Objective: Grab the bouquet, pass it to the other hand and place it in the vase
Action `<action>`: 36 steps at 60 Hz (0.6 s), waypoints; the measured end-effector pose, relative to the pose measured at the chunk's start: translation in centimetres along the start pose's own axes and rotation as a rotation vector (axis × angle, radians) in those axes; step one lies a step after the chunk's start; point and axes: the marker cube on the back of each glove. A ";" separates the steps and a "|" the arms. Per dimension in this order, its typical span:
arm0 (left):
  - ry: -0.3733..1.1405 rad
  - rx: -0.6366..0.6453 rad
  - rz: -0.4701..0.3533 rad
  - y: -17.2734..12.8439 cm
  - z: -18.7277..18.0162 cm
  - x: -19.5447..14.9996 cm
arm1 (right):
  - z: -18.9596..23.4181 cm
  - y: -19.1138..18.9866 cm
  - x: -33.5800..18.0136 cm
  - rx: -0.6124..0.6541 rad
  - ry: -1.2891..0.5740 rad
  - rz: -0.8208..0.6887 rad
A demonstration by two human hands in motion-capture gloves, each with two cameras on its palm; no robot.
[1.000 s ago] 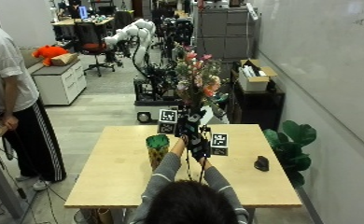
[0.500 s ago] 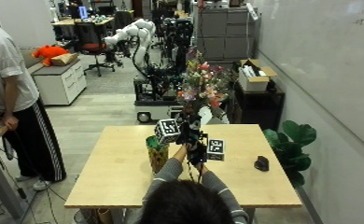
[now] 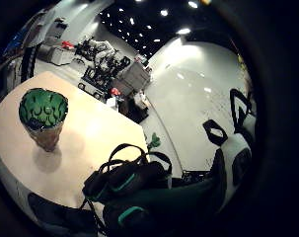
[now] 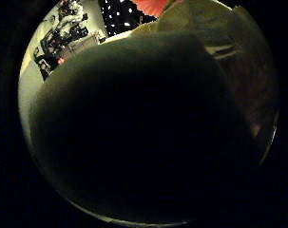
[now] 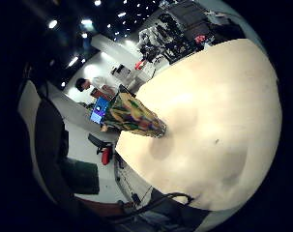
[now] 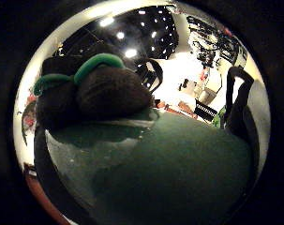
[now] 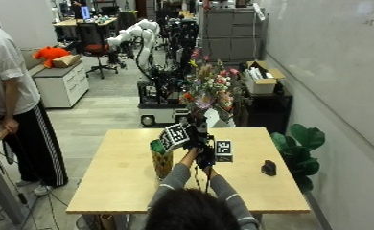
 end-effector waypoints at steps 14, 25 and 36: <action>0.092 -0.132 -0.090 -0.6 -0.6 1.1 | -1.9 0.2 -0.6 -0.151 0.134 0.100; 0.170 -0.218 -0.133 -1.1 0.1 0.5 | -2.9 -0.6 -0.5 -0.198 0.215 0.062; 0.225 -0.292 -0.147 -1.5 0.8 -0.7 | -3.1 -1.1 -0.1 -0.298 0.240 0.061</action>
